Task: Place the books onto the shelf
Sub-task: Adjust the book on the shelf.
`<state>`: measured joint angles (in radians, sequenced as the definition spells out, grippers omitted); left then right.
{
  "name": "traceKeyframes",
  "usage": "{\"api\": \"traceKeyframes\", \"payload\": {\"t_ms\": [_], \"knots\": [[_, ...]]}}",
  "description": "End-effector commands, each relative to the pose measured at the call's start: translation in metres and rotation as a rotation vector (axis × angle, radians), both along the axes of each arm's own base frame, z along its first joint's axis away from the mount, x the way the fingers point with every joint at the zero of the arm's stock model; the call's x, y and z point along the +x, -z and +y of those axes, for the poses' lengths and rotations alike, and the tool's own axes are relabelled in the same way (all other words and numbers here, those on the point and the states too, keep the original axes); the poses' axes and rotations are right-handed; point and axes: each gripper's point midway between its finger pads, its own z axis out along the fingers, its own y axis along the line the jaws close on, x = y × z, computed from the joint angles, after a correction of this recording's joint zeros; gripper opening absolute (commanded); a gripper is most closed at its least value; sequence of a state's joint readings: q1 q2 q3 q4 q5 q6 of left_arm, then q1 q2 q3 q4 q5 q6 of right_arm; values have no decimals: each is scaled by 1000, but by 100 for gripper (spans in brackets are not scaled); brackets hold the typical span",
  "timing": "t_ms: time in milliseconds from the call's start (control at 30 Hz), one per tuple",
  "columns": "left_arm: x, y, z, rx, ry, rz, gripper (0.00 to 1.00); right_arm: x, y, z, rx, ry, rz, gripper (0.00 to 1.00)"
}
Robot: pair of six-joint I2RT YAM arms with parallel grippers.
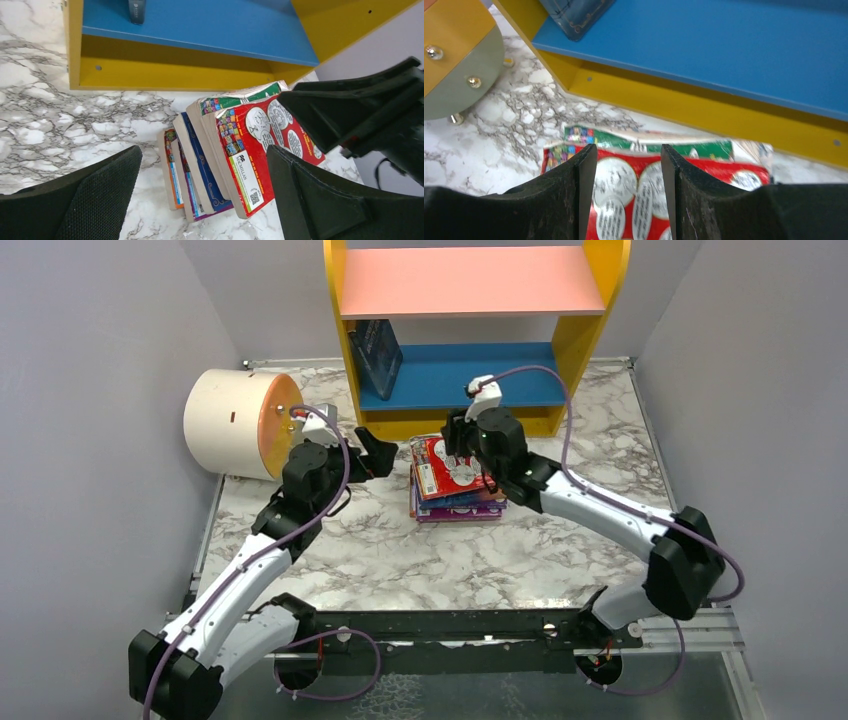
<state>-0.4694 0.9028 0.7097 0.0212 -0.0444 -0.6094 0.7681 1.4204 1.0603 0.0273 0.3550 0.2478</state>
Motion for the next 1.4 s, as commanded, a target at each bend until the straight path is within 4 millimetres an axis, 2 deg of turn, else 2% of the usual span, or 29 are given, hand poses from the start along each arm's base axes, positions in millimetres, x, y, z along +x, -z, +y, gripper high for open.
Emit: {"api": "traceKeyframes", "payload": {"t_ms": [0,267,333,367,633,967,1367], "knots": [[-3,-4,16,27,-65,-26,91,31,-33,36,87,-47,-134,48],[-15,-22,45,81,-156,-87,95,97,-23,67,115,-38,-158,48],[-18,-27,51,95,-174,-101,97,114,-14,74,118,-46,-136,50],[-19,-28,54,103,-183,-103,98,123,-3,79,111,-50,-120,51],[-28,-30,67,127,-216,-114,99,170,23,103,111,-66,-93,54],[-27,-28,71,156,-230,-112,99,211,36,109,79,9,-58,54],[-25,-28,72,159,-238,-111,99,232,42,88,70,77,-46,55]]}}
